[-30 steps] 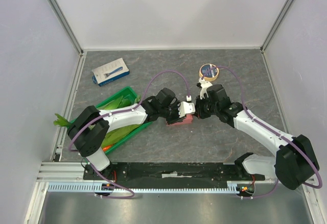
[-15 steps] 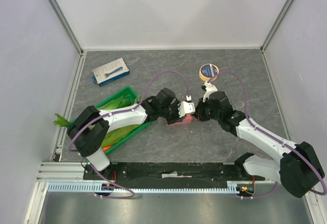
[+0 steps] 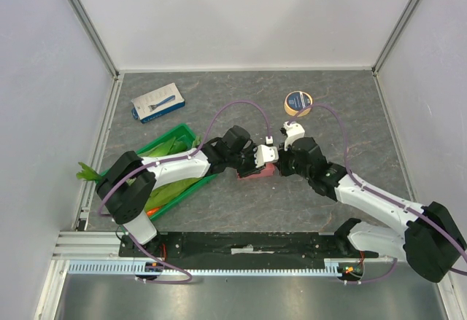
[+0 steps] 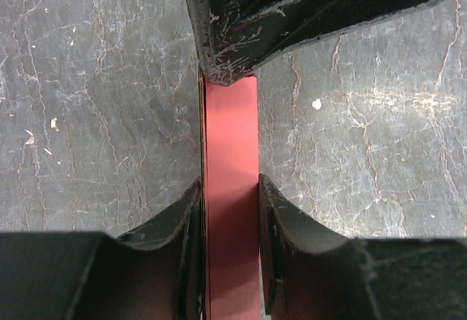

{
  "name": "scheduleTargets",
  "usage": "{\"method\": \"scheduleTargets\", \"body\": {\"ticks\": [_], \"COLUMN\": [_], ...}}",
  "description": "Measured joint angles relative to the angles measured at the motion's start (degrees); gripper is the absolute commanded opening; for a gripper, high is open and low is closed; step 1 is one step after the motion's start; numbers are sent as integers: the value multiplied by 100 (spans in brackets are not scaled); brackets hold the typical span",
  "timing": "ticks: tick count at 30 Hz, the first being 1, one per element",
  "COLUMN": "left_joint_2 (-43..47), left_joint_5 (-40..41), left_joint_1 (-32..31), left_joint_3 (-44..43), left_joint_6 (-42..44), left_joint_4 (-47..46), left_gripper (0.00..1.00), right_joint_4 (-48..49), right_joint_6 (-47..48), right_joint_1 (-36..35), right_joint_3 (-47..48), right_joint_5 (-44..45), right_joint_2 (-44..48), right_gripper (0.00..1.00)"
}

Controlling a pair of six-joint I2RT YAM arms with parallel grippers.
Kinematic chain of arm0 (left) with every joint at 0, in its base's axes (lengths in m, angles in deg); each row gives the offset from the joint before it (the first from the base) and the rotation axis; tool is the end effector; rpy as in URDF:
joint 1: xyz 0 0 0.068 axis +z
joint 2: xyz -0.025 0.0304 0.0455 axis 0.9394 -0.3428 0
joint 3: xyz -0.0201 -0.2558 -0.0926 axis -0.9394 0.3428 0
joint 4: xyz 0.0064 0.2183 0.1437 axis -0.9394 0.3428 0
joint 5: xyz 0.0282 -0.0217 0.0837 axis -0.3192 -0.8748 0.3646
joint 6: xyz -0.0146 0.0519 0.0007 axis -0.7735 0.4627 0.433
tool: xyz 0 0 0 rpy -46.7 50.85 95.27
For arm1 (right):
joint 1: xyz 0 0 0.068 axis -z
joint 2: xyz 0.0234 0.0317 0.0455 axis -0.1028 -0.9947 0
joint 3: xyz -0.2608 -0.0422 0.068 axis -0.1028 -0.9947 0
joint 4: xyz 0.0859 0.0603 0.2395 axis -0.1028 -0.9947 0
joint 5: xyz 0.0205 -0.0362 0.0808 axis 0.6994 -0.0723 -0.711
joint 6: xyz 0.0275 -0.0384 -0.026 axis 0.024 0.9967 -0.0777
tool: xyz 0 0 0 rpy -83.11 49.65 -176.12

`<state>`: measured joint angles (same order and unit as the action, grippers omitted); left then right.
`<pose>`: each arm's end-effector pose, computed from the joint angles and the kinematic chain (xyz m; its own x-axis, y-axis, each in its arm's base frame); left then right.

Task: Fold the paper box

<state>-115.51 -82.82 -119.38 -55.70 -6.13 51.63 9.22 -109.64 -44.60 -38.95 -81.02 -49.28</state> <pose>0.2182 -0.2741 0.1966 0.0456 0.6529 -0.7561 0.9825 0.1073 0.1519 0.1863 0.1472 0.2176 -0.6503 0.0197 -0.7594 -0.3533 0.8771 0.3253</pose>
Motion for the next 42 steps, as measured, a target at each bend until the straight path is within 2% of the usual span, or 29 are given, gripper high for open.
{"method": "scheduleTargets", "body": {"ticks": [10,15,19,23,29,39,42], "left_joint_2": [31,31,31,31,101,1196,1731], "left_joint_5": [52,50,50,55,35,-317,-234], "left_joint_1": [7,7,7,13,48,267,363], "left_joint_3": [72,72,76,85,195,621,905], "left_joint_6": [-92,-98,-109,-205,-350,-960,-1493], "left_joint_4": [-116,-118,-129,-164,-422,-1294,-1600], "left_gripper": [28,30,36,48,55,59,52], "right_joint_4": [933,1029,1169,1443,1716,1593,1504], "right_joint_6": [-170,-262,-317,-334,-393,-350,-350], "right_joint_1": [-400,-525,-584,-636,-660,-715,-723], "right_joint_3": [-636,-691,-769,-901,-925,-850,-789], "right_joint_5": [717,975,1106,1235,1314,1309,1274], "right_joint_2": [249,258,258,184,22,7,-20], "right_gripper": [0,0,0,0,0,0,0]}}
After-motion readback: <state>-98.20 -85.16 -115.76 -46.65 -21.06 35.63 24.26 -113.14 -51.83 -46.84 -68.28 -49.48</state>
